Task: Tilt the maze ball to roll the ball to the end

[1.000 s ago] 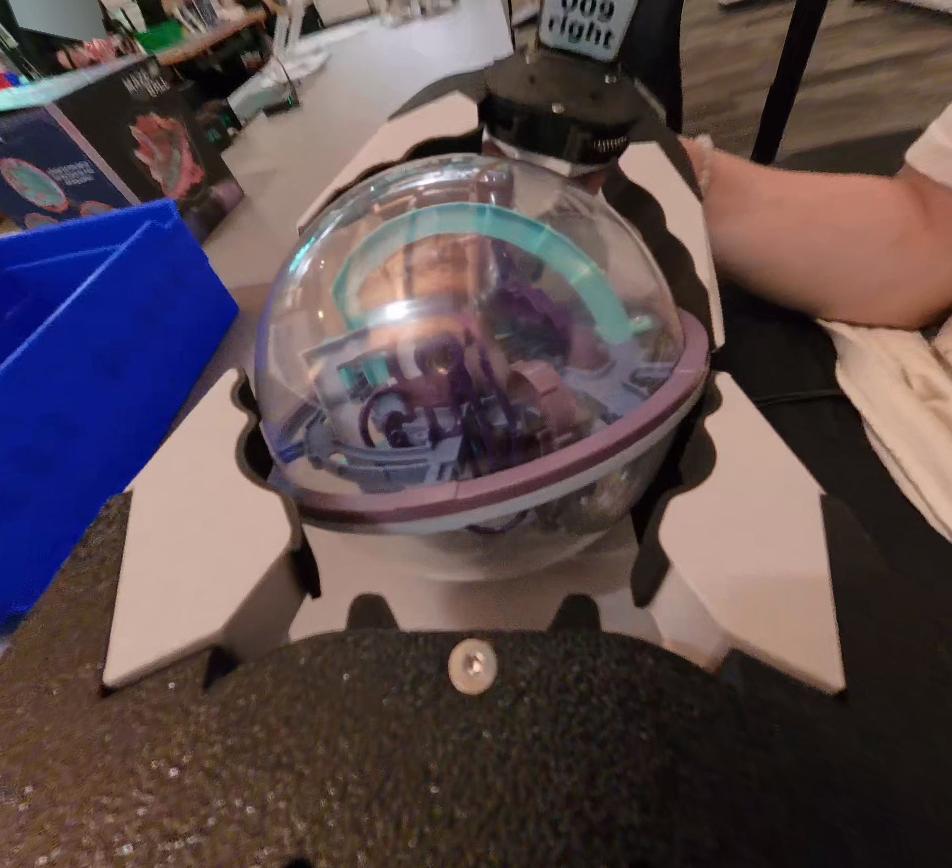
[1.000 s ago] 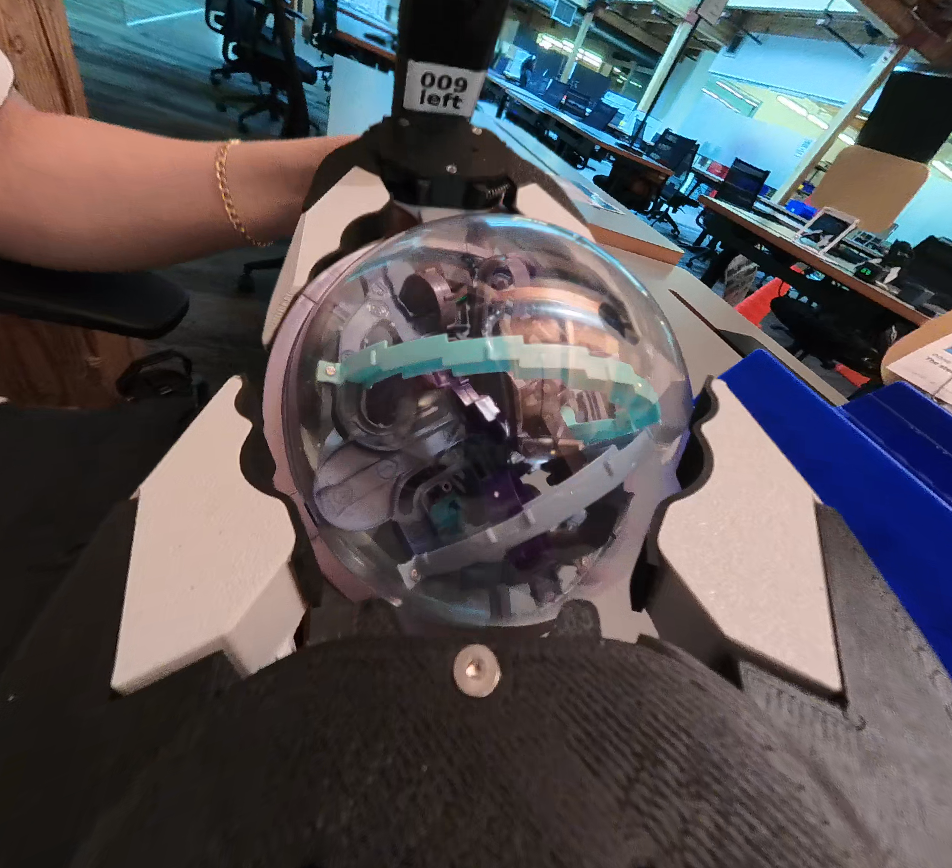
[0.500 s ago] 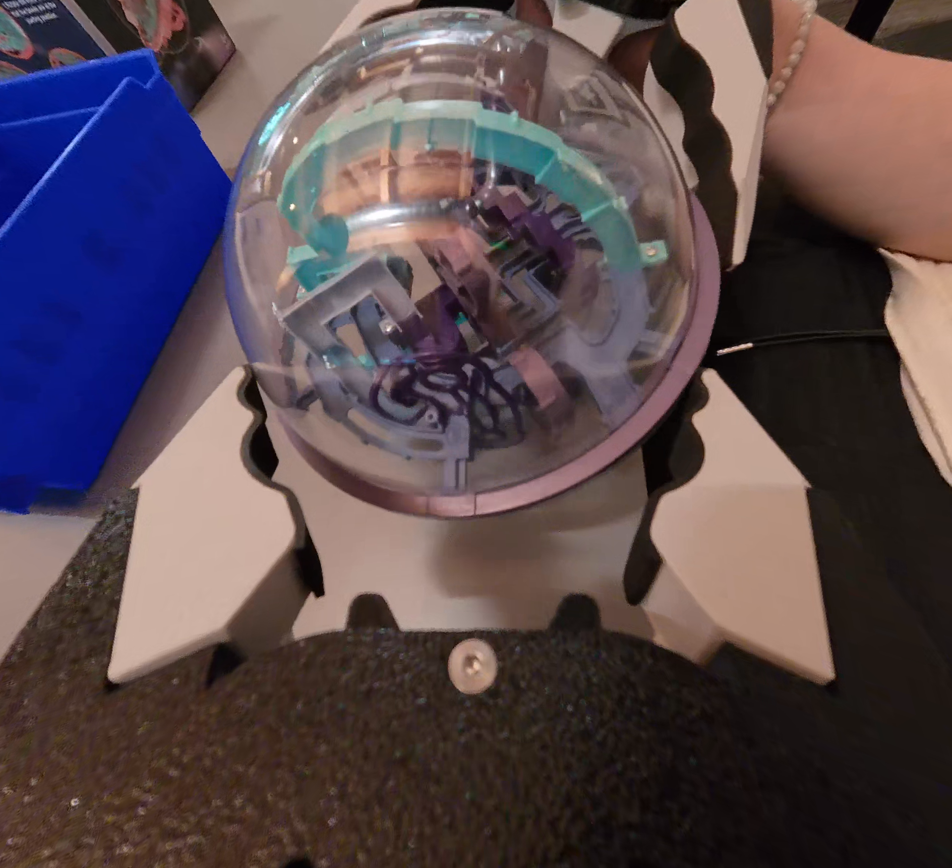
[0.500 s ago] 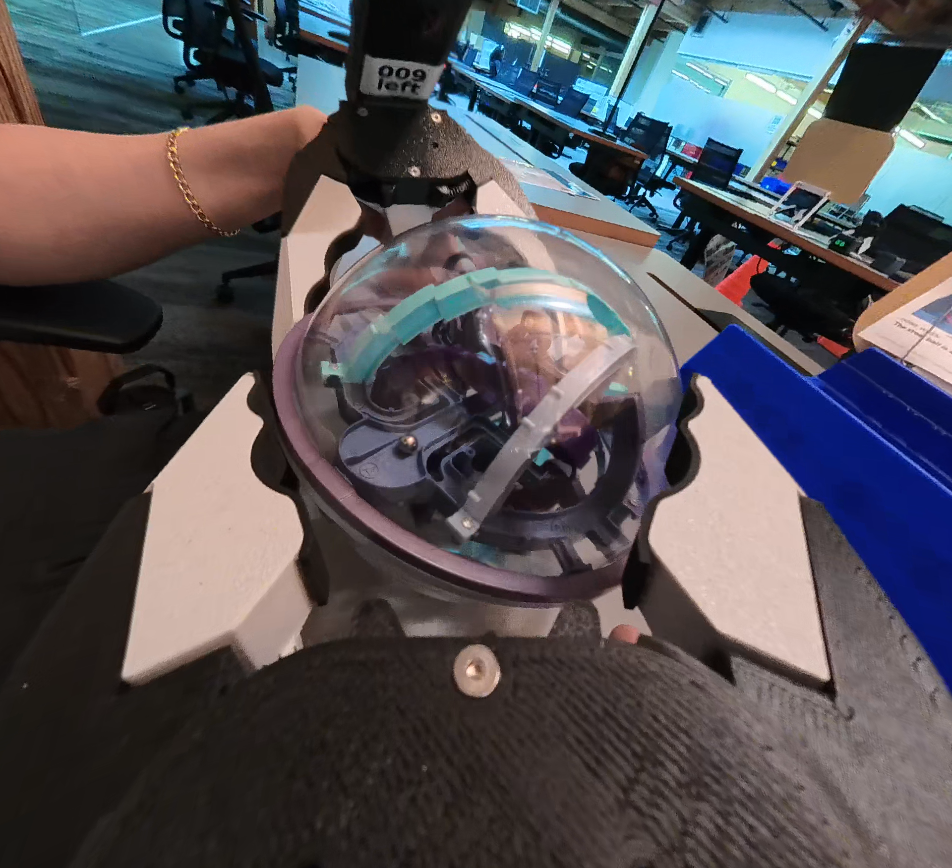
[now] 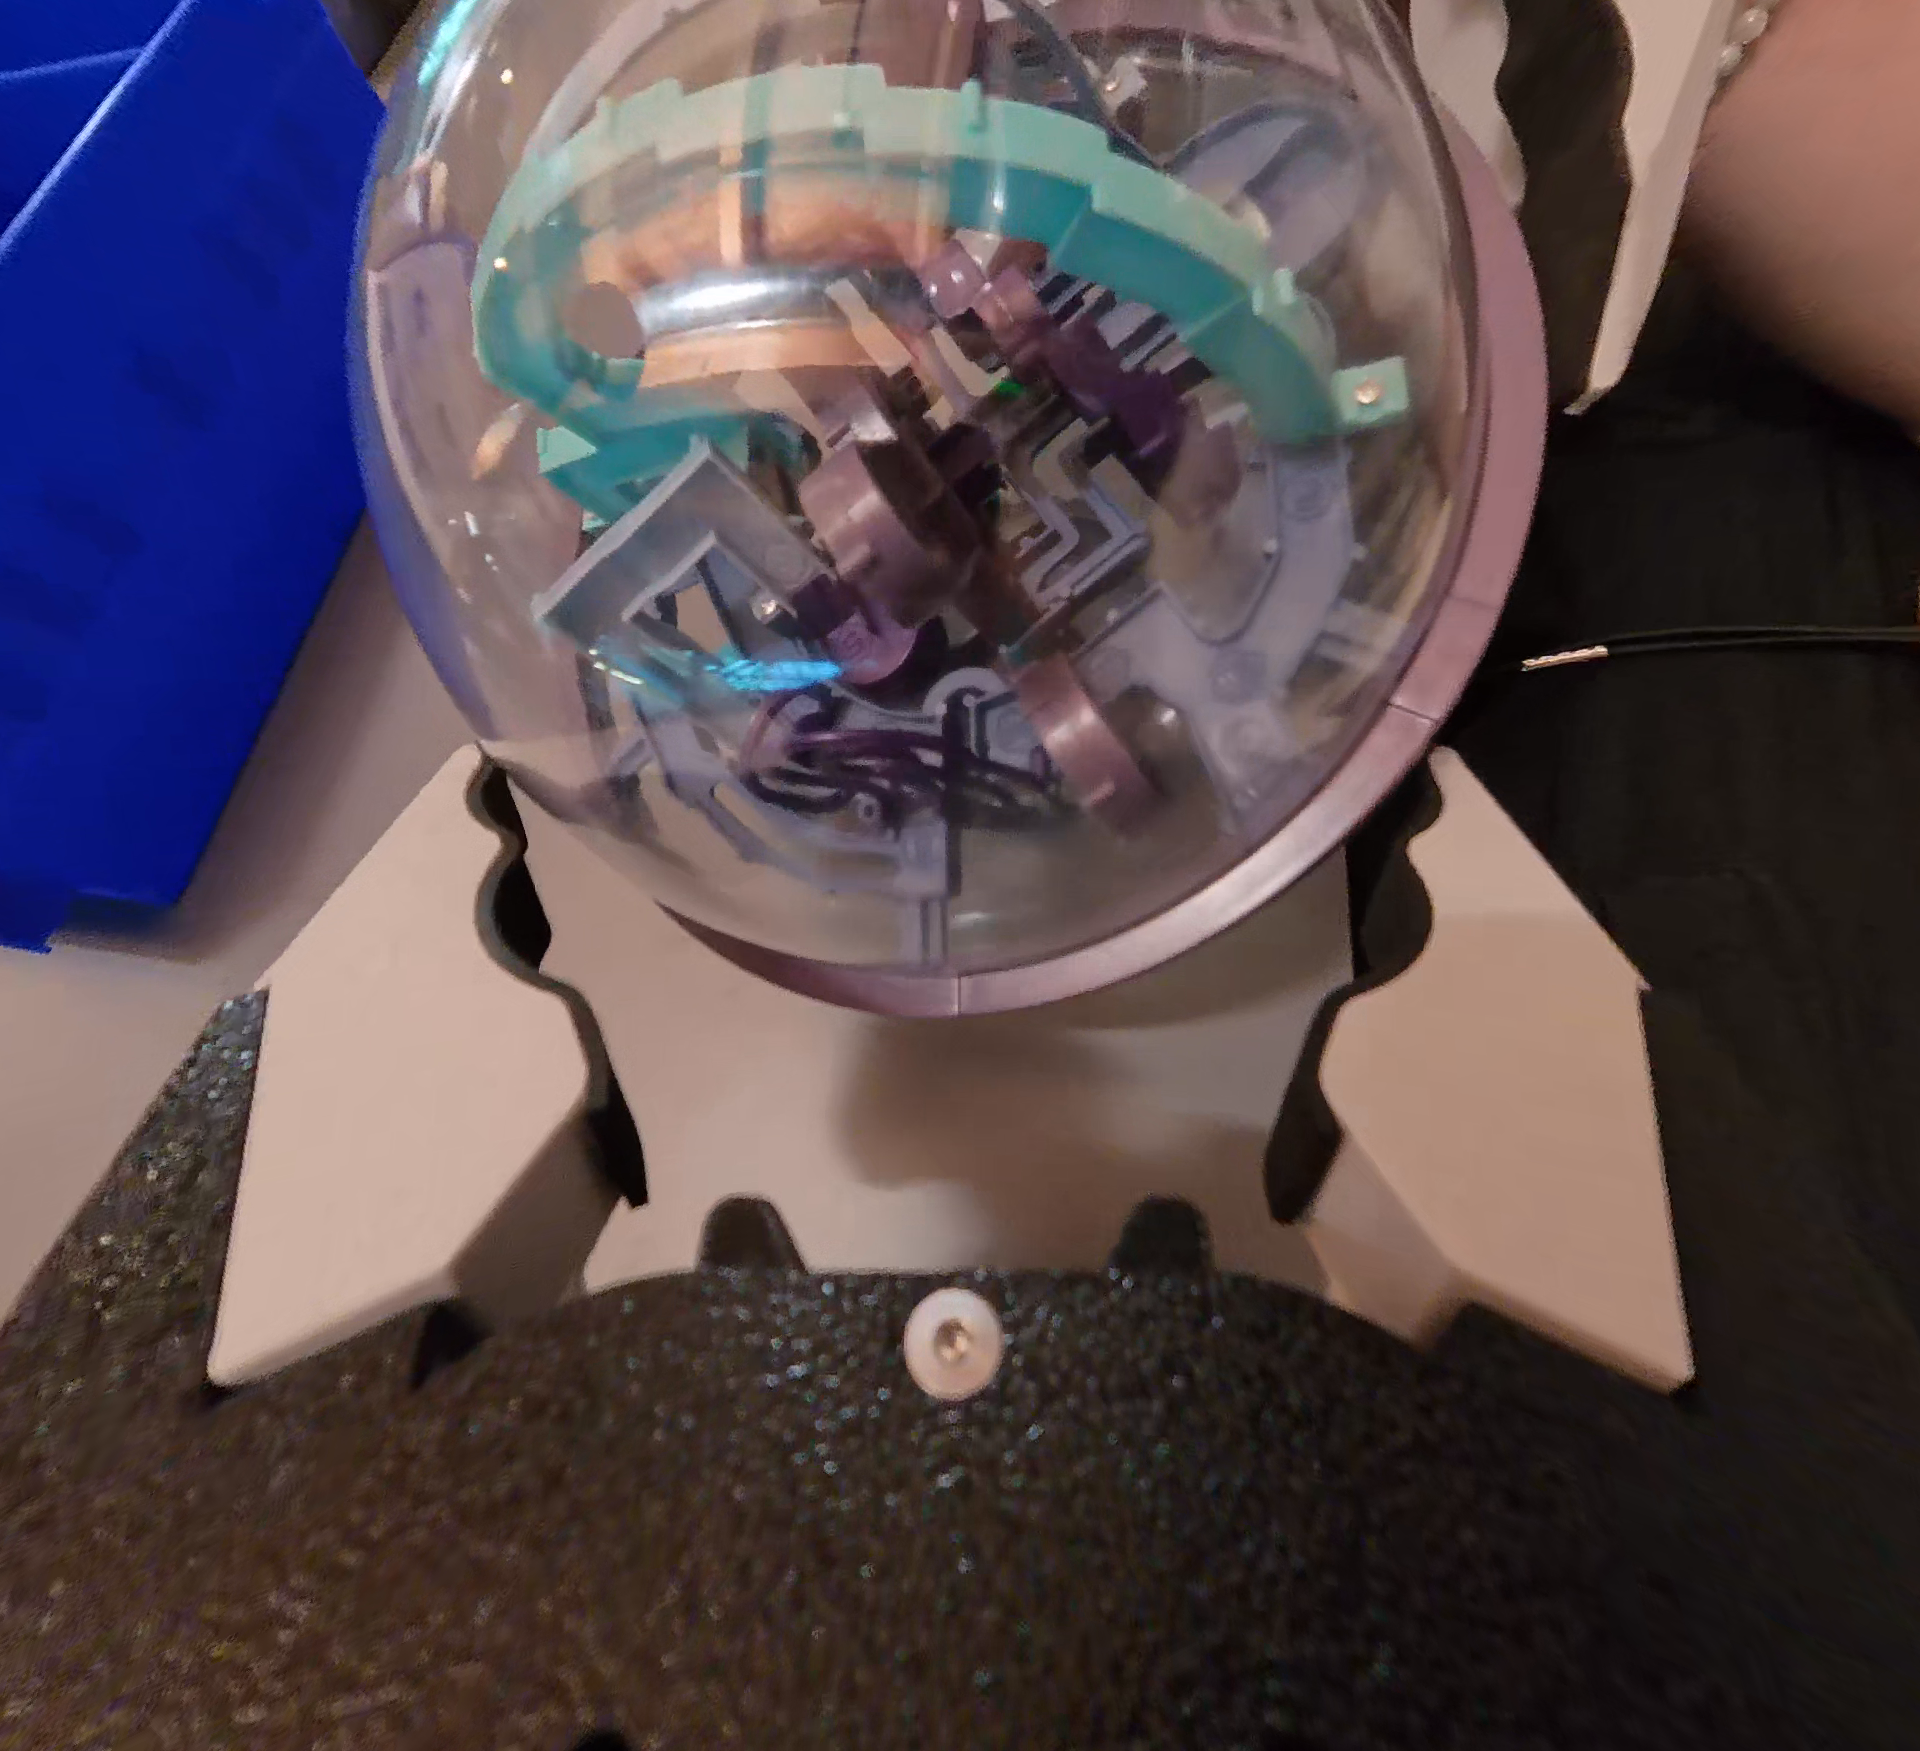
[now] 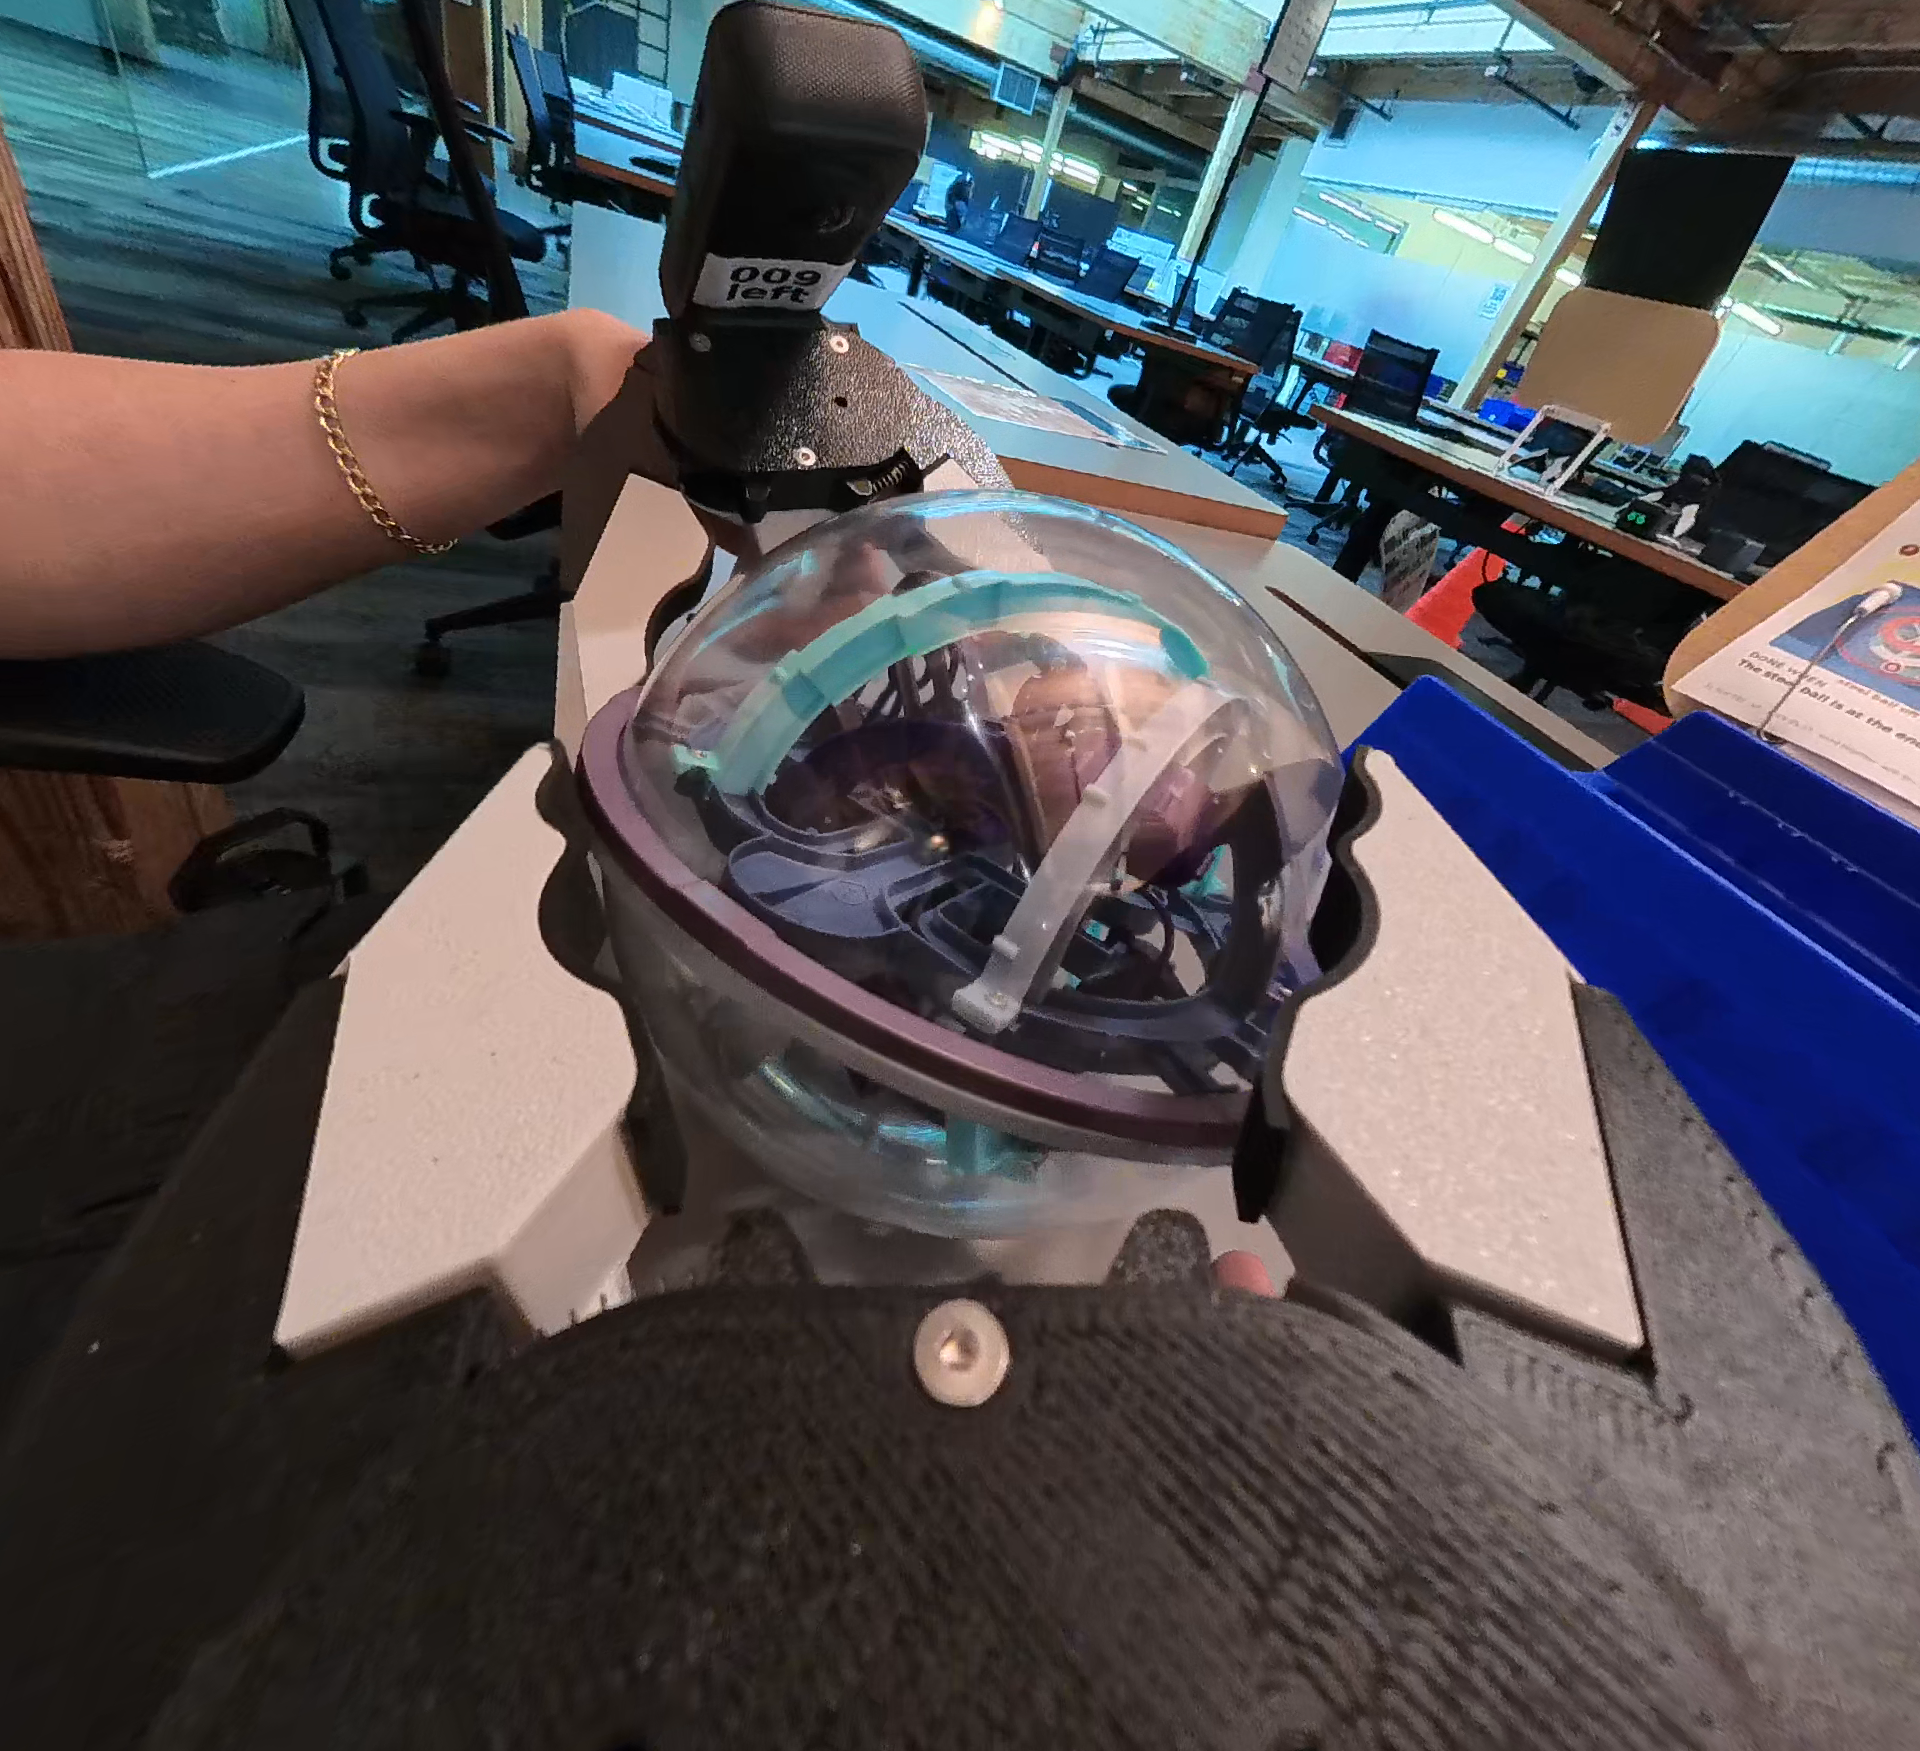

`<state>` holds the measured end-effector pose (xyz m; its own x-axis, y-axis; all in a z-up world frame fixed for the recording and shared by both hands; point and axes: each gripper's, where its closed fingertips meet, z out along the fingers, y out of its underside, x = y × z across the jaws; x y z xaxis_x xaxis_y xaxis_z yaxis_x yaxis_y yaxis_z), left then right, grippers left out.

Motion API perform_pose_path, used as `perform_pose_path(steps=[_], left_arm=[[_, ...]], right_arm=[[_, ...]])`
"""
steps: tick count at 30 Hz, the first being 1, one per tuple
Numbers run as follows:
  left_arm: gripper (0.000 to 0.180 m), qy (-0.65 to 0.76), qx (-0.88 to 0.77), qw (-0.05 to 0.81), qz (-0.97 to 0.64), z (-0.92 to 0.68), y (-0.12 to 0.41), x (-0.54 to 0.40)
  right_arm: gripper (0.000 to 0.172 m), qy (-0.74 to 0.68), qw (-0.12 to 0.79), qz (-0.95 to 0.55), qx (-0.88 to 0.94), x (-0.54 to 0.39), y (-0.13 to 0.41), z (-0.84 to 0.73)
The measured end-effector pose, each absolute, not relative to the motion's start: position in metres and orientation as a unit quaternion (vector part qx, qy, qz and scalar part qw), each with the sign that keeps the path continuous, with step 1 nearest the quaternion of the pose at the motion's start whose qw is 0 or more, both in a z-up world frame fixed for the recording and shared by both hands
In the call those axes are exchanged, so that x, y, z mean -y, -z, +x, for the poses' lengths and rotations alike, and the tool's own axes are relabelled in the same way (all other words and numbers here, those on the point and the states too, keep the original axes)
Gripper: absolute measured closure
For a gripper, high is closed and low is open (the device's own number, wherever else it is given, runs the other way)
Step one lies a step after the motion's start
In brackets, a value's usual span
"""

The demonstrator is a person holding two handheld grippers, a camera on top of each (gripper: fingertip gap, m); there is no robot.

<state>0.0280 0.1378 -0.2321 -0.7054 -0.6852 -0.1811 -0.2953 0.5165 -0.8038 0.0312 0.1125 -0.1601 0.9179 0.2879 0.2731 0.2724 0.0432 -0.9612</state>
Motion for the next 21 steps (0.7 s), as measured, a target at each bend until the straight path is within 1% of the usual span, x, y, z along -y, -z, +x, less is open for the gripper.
perform_pose_path(steps=[1, 4, 8, 15, 16, 17, 19, 21], left_arm=[[0.025, 0.393, -0.835, 0.247, -0.295, 0.028, 0.232, -0.137], [0.025, 0.398, -0.834, 0.245, -0.292, 0.028, 0.231, -0.137], [0.027, 0.418, -0.828, 0.23, -0.293, 0.024, 0.23, -0.138], [0.031, 0.567, -0.751, 0.164, -0.297, 0.018, 0.194, -0.126], [0.033, 0.59, -0.731, 0.159, -0.303, 0.02, 0.186, -0.127], [0.04, 0.61, -0.71, 0.158, -0.314, 0.024, 0.179, -0.129], [0.064, 0.628, -0.677, 0.162, -0.348, 0.038, 0.176, -0.139], [0.055, 0.626, -0.674, 0.141, -0.365, 0.043, 0.183, -0.137]], right_arm=[[0.033, -0.007, 0.696, -0.69, 0.2, -0.112, 0.16, 0.033], [0.037, -0.011, 0.706, -0.683, 0.188, -0.105, 0.158, 0.04], [0.052, -0.03, 0.721, -0.671, 0.169, -0.094, 0.155, 0.05], [0.05, -0.063, 0.733, -0.662, 0.139, -0.093, 0.157, 0.057], [0.05, -0.065, 0.734, -0.661, 0.137, -0.093, 0.157, 0.058], [0.05, -0.065, 0.735, -0.661, 0.136, -0.093, 0.157, 0.058], [0.05, -0.066, 0.735, -0.661, 0.134, -0.095, 0.157, 0.058], [0.048, -0.063, 0.732, -0.665, 0.133, -0.095, 0.157, 0.058]])
